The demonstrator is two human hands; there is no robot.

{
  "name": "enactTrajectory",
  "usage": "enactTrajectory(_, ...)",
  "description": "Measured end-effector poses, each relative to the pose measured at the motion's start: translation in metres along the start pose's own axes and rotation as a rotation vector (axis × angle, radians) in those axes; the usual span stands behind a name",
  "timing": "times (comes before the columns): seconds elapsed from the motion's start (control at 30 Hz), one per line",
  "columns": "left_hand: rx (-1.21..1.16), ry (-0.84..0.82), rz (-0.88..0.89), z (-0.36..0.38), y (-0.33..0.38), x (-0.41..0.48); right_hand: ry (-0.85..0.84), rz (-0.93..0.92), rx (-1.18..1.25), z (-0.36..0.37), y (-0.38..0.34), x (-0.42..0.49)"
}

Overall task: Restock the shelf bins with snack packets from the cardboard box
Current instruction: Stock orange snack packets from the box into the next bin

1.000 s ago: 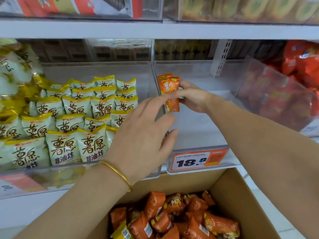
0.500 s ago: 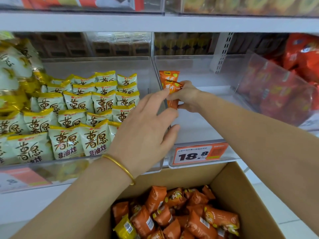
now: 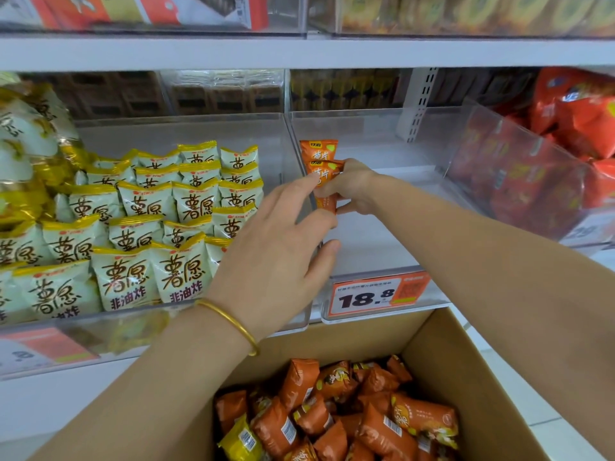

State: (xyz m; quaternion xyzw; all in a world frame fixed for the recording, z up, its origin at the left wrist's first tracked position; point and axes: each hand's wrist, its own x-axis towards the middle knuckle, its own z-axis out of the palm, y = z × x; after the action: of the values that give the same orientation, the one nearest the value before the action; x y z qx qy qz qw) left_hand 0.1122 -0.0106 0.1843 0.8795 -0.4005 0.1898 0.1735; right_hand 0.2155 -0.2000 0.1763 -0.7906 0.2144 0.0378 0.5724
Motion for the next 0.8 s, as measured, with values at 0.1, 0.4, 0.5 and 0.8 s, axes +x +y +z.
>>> enactTrajectory(0.1,0.002,0.0,-0.002,0.0,0.0,0.0,0.049,-0.017,-0.021,0.006,-0.002,-0.001)
enactTrajectory(0.4,-0.011,0.006,-0.009,0.001,0.001,-0.001,0.053,-0.017,-0.035,0.005,-0.001,-0.008)
enactTrajectory(0.5,0.001,0.002,-0.012,0.001,0.002,-0.002,0.102,-0.009,-0.021,0.005,-0.001,-0.011)
enactTrajectory(0.8,-0.007,-0.006,-0.012,-0.001,0.003,-0.002,0.151,-0.035,-0.07,0.007,-0.002,-0.013)
